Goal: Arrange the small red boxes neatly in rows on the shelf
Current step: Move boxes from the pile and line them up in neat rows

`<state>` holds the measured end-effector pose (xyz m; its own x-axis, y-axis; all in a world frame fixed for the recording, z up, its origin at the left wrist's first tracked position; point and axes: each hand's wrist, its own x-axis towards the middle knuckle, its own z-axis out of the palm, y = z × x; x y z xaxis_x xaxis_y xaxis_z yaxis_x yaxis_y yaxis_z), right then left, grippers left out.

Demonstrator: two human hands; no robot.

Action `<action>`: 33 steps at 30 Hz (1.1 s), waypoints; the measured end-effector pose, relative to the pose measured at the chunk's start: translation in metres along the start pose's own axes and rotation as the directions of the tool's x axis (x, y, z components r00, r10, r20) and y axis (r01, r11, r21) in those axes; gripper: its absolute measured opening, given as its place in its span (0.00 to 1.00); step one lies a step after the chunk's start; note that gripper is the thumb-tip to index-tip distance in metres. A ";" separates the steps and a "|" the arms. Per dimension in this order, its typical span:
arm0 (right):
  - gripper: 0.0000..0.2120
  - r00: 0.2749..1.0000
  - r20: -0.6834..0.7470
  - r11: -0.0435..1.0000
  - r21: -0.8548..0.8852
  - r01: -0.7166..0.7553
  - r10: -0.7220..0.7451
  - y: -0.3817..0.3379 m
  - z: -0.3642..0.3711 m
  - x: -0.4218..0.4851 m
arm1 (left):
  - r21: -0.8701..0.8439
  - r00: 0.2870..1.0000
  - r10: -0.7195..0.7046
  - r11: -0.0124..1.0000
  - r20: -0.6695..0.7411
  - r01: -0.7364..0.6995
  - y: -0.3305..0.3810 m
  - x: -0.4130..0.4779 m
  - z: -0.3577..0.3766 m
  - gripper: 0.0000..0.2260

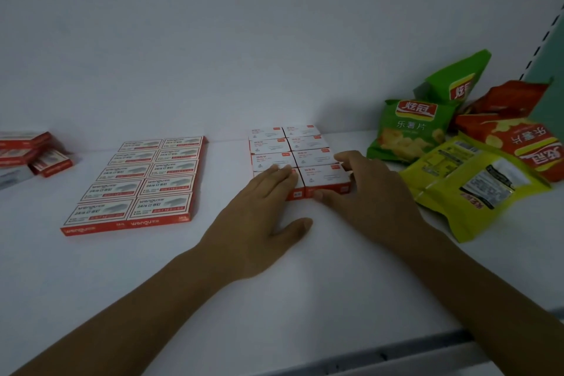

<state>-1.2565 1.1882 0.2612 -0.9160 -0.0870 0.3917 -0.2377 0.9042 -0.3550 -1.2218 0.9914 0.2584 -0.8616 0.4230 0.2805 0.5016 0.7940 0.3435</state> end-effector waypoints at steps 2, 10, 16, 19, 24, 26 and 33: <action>0.35 1.000 -0.005 1.000 -0.024 -0.020 0.020 0.003 0.003 0.001 | -0.007 1.000 0.000 1.000 -0.005 0.000 -0.001 0.000 0.002 0.35; 0.37 1.000 0.002 0.995 -0.104 0.001 -0.001 0.008 0.008 0.005 | 0.001 1.000 0.011 1.000 -0.022 -0.011 -0.003 0.002 0.003 0.36; 0.39 1.000 0.011 0.993 -0.113 -0.020 0.021 0.010 0.013 0.008 | 0.029 0.998 0.024 0.999 -0.060 -0.022 0.001 0.004 -0.001 0.31; 0.42 0.998 0.041 0.997 -0.066 -0.038 0.041 0.003 0.005 0.005 | 0.059 0.997 0.008 0.998 -0.076 -0.003 0.002 0.004 0.000 0.32; 0.42 0.998 -0.029 0.994 -0.091 0.060 -0.063 -0.013 -0.014 -0.008 | 0.075 0.979 0.109 0.992 -0.171 -0.097 0.006 -0.003 -0.004 0.31; 0.41 0.994 -0.044 0.988 -0.122 0.098 -0.104 -0.018 -0.018 -0.011 | 0.097 0.975 0.131 0.989 -0.179 -0.115 0.008 -0.006 -0.008 0.30; 0.34 0.972 -0.053 0.970 -0.093 0.225 -0.230 -0.066 -0.023 -0.014 | 0.291 0.957 0.193 0.948 -0.214 -0.126 -0.005 -0.031 -0.049 0.30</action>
<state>-1.2209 1.1394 0.2988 -0.8184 -0.2706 0.5070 -0.4065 0.8962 -0.1777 -1.1937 0.9523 0.2918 -0.7115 0.4650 0.5269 0.5622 0.8265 0.0296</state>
